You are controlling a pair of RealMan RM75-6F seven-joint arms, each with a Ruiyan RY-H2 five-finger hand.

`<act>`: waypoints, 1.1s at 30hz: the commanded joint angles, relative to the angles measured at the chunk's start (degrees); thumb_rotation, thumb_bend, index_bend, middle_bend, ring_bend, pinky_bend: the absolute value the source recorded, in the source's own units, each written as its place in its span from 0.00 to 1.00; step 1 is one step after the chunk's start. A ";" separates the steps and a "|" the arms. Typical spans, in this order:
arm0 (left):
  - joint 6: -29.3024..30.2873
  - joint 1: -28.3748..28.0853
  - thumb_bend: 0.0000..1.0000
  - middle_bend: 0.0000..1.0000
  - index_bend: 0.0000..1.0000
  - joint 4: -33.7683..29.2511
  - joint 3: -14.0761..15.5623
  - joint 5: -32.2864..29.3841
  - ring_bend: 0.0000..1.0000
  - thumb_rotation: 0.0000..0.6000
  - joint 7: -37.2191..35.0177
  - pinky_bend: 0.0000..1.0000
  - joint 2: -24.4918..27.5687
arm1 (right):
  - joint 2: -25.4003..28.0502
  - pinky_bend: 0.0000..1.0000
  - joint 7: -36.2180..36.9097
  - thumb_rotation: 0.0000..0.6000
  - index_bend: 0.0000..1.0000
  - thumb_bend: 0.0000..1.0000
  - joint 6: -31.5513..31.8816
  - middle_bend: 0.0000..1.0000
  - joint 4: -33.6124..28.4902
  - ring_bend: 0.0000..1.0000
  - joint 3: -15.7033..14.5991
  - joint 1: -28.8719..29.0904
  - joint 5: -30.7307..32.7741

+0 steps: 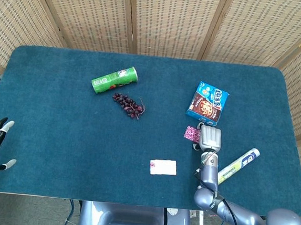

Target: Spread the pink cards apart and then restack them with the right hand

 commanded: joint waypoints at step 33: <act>0.19 0.03 0.05 0.00 0.00 0.08 -0.14 -0.09 0.00 1.00 0.01 0.00 -0.21 | 0.87 1.00 -4.30 1.00 0.36 0.23 -4.14 0.85 2.52 0.84 0.77 4.43 11.63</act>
